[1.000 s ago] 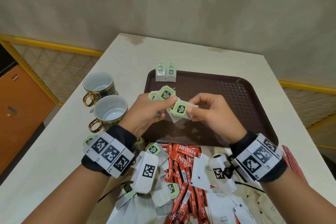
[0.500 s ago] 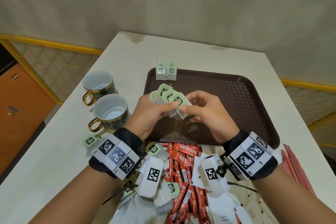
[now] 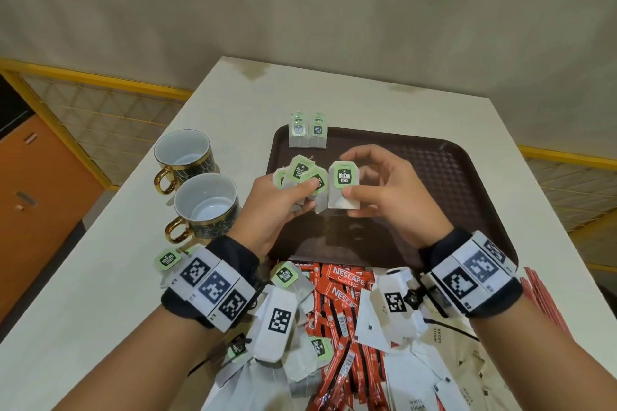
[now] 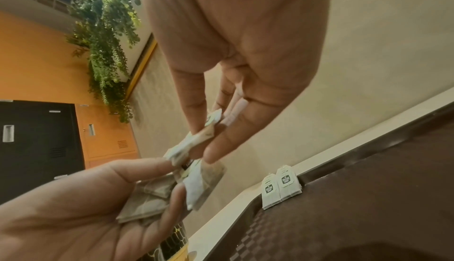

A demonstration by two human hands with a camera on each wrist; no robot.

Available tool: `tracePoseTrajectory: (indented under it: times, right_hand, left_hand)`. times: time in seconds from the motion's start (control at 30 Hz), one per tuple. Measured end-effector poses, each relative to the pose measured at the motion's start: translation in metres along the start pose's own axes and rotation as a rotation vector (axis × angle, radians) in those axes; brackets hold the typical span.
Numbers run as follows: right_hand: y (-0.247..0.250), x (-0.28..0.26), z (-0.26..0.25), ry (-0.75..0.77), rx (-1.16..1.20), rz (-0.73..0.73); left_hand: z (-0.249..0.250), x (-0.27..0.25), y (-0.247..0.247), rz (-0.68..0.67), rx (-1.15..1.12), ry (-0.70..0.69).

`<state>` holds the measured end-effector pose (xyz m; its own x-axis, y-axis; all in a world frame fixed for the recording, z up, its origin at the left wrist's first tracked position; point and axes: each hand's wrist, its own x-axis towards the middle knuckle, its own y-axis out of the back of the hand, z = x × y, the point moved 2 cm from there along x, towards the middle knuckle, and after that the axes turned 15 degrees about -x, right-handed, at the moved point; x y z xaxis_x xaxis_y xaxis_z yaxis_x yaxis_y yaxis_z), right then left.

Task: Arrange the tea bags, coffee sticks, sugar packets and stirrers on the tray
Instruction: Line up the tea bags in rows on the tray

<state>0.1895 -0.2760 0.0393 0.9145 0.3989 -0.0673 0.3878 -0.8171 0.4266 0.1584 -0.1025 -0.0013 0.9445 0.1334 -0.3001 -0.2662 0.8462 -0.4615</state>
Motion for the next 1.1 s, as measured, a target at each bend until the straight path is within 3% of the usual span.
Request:
tracePoseTrajectory:
  times: [0.57,0.8,0.97,1.03,1.1]
  right_hand:
    - [-0.007,0.006,0.006,0.100,-0.089,0.124]
    - [-0.003,0.008,0.004,0.146,-0.198,0.068]
    - [0.023,0.011,0.000,0.100,-0.244,0.195]
    - [0.030,0.008,-0.003,0.090,-0.228,0.148]
    - [0.026,0.003,-0.009,0.086,-0.208,-0.019]
  left_hand:
    - [0.005,-0.010,-0.005,-0.113,0.098,-0.040]
    - [0.005,-0.006,-0.003,-0.043,0.147,-0.064]
    - [0.005,-0.006,0.001,-0.002,0.036,-0.027]
    - [0.005,-0.005,0.003,0.004,0.015,-0.016]
    - [0.006,-0.006,0.003,-0.001,0.009,-0.010]
